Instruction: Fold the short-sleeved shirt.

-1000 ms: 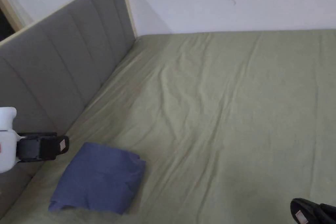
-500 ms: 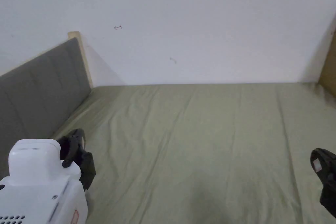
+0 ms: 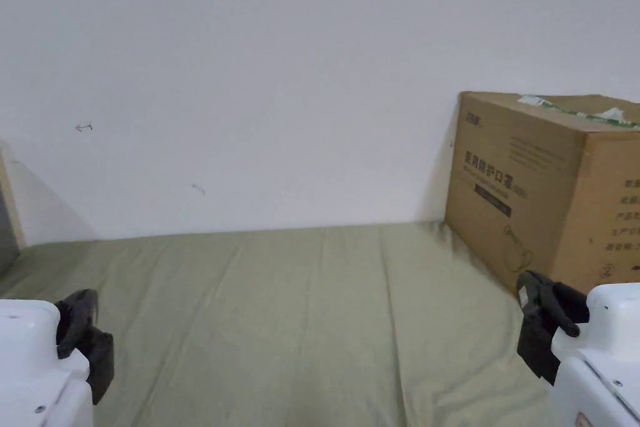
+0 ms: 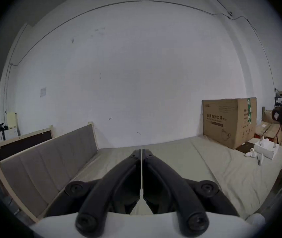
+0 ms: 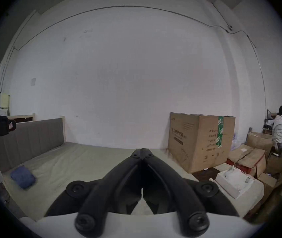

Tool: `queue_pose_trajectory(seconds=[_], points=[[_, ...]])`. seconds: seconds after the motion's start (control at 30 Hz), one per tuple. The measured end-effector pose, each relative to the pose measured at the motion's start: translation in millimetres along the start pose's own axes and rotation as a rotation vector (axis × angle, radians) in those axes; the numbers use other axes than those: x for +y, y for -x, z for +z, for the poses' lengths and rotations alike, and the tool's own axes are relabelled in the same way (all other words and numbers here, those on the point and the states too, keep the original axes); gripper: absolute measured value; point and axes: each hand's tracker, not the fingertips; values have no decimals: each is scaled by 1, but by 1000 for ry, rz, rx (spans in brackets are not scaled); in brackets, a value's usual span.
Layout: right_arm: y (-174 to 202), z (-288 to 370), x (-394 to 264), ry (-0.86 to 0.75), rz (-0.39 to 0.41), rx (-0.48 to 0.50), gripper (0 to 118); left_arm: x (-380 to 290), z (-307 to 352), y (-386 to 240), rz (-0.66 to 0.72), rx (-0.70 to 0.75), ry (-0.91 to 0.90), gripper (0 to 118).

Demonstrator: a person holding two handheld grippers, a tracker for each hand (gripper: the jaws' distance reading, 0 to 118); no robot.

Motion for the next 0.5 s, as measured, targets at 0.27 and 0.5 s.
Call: queue_pose_trajectory(seconds=[0.27,0.5], points=[[2,-7,-3,2,-14,2,0,0,-4,8,6,36,32,2],[7,-14,3,30,-51,1,118,-1,-15,28,62,22,85,118]])
